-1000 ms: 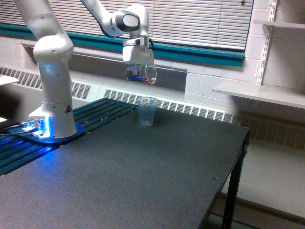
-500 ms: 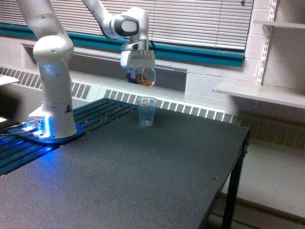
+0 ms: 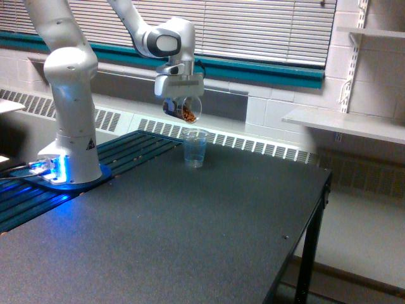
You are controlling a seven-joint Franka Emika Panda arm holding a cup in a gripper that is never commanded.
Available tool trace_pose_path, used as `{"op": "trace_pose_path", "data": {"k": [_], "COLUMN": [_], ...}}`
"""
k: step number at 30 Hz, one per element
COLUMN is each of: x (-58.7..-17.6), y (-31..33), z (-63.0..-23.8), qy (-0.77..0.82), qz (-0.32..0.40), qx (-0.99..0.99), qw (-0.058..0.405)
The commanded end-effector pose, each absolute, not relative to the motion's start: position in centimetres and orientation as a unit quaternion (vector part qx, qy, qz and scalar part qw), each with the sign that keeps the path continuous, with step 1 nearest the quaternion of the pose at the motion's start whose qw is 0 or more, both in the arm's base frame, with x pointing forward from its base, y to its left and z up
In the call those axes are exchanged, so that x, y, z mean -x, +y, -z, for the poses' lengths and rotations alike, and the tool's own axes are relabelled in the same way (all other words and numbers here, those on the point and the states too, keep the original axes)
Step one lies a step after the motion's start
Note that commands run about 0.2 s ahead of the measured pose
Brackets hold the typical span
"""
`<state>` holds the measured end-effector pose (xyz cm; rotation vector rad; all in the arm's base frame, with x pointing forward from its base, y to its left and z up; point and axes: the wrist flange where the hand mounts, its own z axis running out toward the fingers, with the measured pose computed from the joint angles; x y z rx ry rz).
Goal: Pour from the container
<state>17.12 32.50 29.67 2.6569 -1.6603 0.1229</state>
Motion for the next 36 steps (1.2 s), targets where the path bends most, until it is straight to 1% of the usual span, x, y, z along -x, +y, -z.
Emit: {"op": "trace_pose_path", "data": {"k": [1,13,36], "x": [-17.3,-17.1,-17.7], "y": [32.7,32.4,30.8], "z": [-29.8,-29.7,-29.5], "qy": [-0.526,-0.508,-0.483], "qz": [-0.034,-0.001,0.019], "qx": [-0.850,-0.861,-0.875], "qw": [-0.007,-0.021,-0.026]}}
